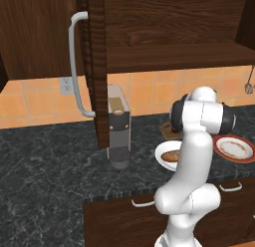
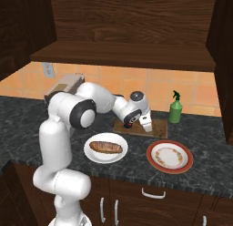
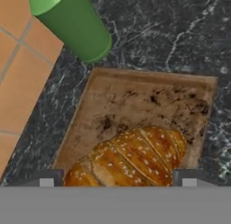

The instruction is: From the different types of pastries on the counter, select a croissant and place it on the cutting board. Then retrieve a jar of jam from the cabinet and place it alongside the croissant on the cutting board.

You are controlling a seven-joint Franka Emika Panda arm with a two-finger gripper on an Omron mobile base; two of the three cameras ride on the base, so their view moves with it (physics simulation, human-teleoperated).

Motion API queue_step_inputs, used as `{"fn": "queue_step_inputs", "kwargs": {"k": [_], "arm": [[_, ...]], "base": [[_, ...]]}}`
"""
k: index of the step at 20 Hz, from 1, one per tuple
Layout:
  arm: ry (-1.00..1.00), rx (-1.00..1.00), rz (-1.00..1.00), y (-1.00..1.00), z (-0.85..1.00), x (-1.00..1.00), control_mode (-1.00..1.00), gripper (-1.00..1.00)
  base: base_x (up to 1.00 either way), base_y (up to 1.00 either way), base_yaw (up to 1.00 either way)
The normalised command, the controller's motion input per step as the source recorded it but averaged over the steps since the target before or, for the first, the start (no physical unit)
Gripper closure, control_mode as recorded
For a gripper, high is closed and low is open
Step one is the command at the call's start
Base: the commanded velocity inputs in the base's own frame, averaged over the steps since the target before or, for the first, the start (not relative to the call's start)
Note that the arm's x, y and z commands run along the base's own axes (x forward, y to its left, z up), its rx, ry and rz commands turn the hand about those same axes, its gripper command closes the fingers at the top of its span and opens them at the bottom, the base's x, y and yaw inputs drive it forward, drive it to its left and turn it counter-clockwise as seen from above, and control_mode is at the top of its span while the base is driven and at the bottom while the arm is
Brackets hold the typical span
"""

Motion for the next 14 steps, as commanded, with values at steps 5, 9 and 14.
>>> {"fn": "queue_step_inputs", "kwargs": {"k": [5,9,14], "arm": [[0.15,0.0,0.04,-0.11,-0.33,0.45,-1.0,1.0],[0.11,0.01,0.03,-0.22,-0.25,0.36,-1.0,1.0],[0.14,0.0,0.0,-0.04,-0.28,0.14,-1.0,-1.0]], "base": [[0.0,0.0,0.0],[0.0,0.0,0.0],[0.0,0.0,0.0]]}}
